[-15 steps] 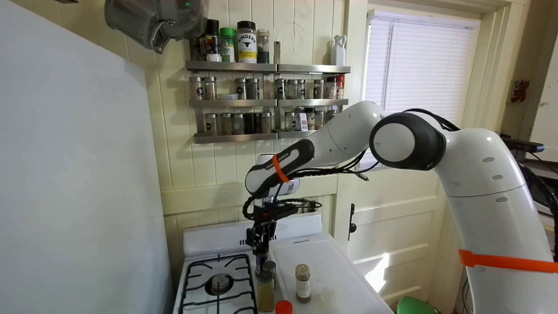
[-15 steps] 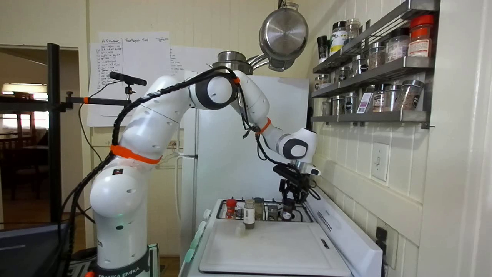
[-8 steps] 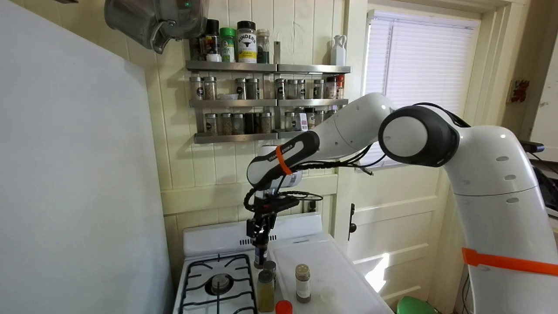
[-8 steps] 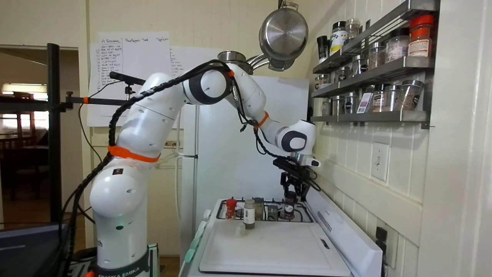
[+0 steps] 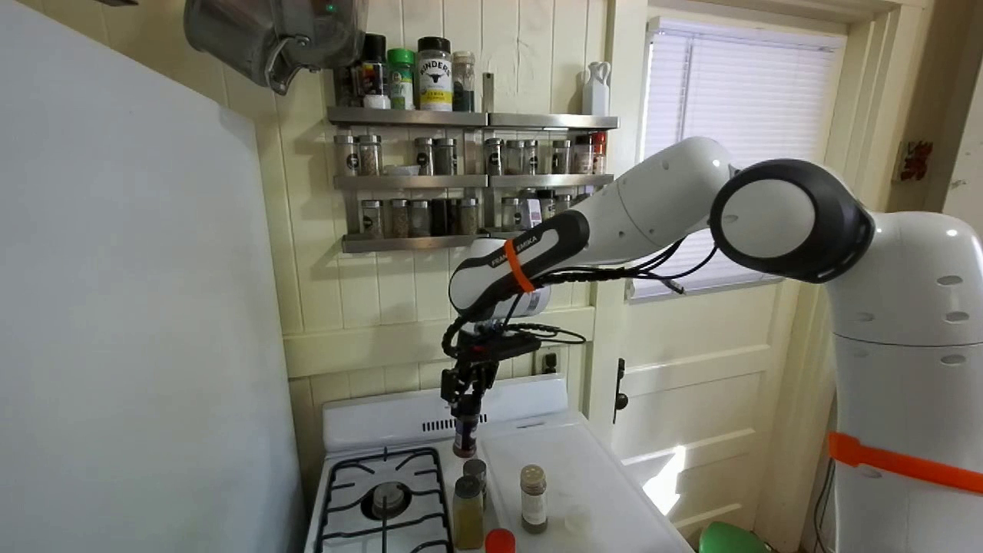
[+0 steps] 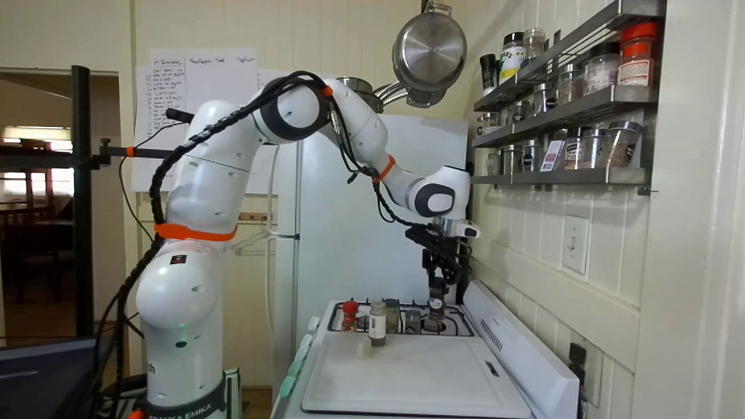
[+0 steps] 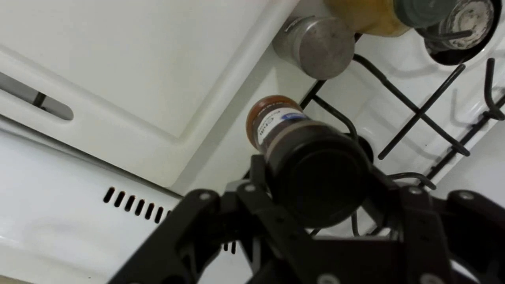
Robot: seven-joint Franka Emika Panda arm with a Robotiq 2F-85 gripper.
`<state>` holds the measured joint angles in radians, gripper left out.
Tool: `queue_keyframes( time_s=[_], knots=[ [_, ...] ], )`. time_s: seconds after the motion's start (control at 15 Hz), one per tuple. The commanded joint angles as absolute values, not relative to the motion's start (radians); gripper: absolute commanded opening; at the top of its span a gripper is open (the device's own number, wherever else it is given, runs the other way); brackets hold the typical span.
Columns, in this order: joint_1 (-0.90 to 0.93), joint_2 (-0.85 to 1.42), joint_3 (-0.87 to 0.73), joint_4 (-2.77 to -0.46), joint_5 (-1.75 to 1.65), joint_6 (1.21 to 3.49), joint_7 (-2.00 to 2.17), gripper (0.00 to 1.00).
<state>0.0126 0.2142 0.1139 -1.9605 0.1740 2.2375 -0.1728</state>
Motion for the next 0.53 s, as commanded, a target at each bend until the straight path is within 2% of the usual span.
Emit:
queue_keyframes(
  time_s=[0.0, 0.47],
  knots=[
    [0.017, 0.107, 0.097, -2.096, 0.21, 2.322, -0.126, 0.31],
    [0.012, 0.027, 0.07, -2.225, 0.283, 2.392, -0.11, 0.31]
  ],
)
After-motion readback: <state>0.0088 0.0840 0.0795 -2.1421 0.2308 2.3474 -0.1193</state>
